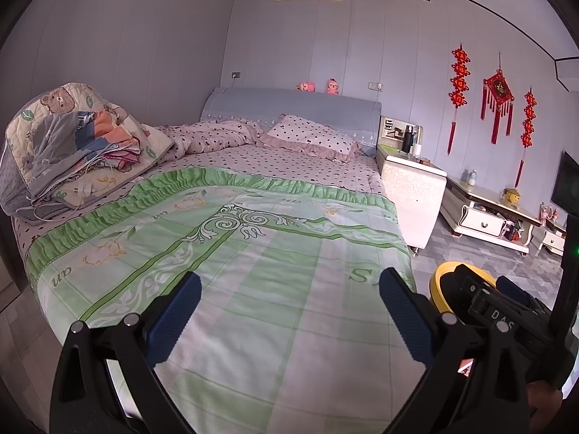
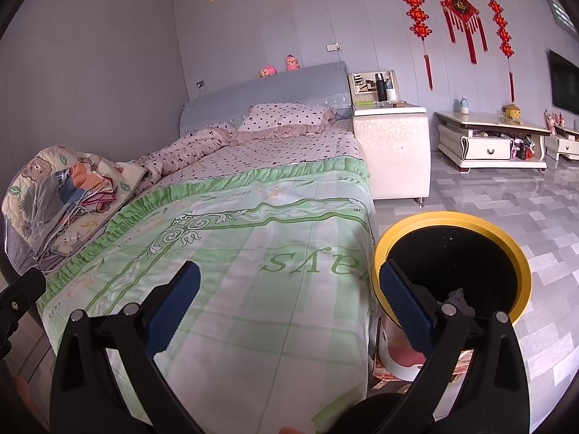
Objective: Collect trash
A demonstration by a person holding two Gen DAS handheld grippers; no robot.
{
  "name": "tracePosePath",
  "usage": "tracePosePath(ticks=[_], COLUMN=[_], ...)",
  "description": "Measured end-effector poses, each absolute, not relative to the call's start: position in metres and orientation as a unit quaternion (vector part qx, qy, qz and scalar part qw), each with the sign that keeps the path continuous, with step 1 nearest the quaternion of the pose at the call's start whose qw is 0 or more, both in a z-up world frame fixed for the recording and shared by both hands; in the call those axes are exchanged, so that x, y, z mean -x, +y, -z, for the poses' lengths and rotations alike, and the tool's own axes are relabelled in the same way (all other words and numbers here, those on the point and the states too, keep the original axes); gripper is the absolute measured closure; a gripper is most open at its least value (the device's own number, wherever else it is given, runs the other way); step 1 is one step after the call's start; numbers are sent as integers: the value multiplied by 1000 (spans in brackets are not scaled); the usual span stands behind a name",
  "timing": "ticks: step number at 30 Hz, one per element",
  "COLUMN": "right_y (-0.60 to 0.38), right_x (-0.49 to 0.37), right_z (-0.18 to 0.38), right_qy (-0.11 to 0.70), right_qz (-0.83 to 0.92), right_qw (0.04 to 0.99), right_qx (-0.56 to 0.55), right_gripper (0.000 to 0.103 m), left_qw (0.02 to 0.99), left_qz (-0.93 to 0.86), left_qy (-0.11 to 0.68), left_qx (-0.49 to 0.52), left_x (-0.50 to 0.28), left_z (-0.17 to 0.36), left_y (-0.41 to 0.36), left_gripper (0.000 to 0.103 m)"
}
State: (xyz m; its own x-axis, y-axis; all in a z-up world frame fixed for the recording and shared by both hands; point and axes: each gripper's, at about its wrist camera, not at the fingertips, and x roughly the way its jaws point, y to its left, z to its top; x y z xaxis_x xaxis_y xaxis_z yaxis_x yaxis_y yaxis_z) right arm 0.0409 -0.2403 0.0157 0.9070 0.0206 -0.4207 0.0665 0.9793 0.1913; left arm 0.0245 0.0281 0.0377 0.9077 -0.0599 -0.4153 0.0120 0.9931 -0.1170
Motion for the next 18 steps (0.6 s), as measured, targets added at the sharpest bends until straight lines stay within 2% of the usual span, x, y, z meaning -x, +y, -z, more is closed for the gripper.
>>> tracePosePath(ticks=[18], right_y=[-240], right_x=[-41], right_z=[-13], right_qy=[219], right_qz=[12], right_qw=[970], right_qx=[-105], right_gripper=[8], left_qw=[975], left_qz=[20], left_qy=[215], left_qx=[56], left_x=[-25], left_z=[-39], left_y=[28], left_gripper=[8])
